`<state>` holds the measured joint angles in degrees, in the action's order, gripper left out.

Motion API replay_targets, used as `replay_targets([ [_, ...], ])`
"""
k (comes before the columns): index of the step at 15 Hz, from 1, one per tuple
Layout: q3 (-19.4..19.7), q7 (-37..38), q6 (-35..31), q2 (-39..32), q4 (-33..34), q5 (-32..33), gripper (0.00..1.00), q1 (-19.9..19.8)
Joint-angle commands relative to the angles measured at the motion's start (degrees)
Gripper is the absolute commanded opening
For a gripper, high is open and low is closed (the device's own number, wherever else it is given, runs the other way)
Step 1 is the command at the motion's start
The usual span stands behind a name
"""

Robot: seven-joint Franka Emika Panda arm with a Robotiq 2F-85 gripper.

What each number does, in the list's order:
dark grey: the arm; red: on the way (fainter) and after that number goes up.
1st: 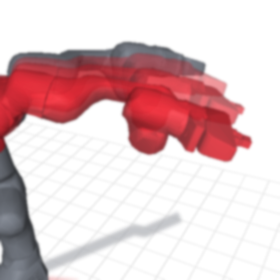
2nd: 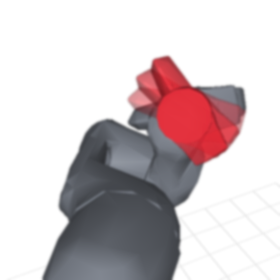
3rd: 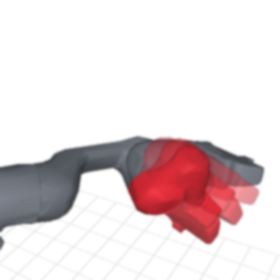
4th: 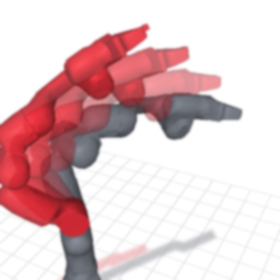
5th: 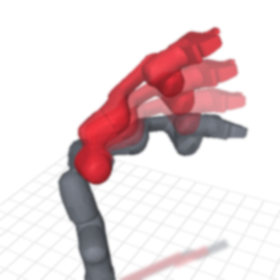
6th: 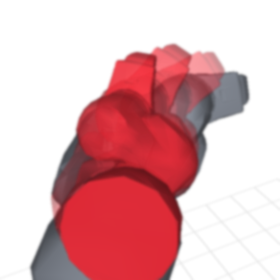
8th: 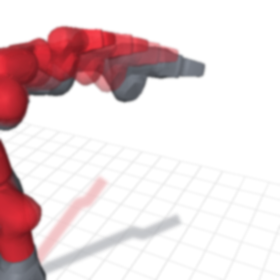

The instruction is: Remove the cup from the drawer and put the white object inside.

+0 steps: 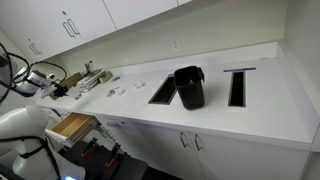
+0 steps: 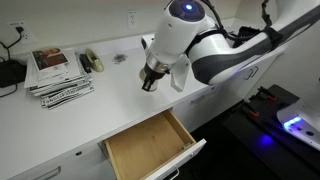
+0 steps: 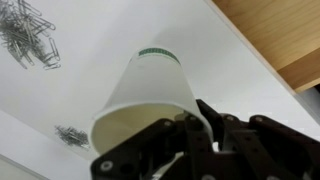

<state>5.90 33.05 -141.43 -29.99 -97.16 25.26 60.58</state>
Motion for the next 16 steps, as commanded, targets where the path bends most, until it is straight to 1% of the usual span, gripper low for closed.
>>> replay_targets([
  [1, -2.0, -2.1, -1.5, -2.3, 3.7, -1.1, 0.02, -5.0],
  [4, -4.1, -3.8, -2.7, -4.8, 6.0, -3.4, 0.02, -8.6],
  [7, -5.4, -4.8, -3.4, -7.5, 7.9, -5.2, 0.02, -10.5],
  [11, -6.3, -5.7, -4.4, -10.6, 9.4, -7.2, 0.02, -11.4],
  [14, -6.3, -5.7, -5.2, -12.0, 9.9, -8.1, 0.02, -11.2],
  [15, -6.2, -5.5, -5.5, -12.1, 9.9, -8.1, 0.31, -11.0],
  [16, -6.2, -5.6, -5.5, -12.2, 9.9, -8.2, 0.32, -10.9],
])
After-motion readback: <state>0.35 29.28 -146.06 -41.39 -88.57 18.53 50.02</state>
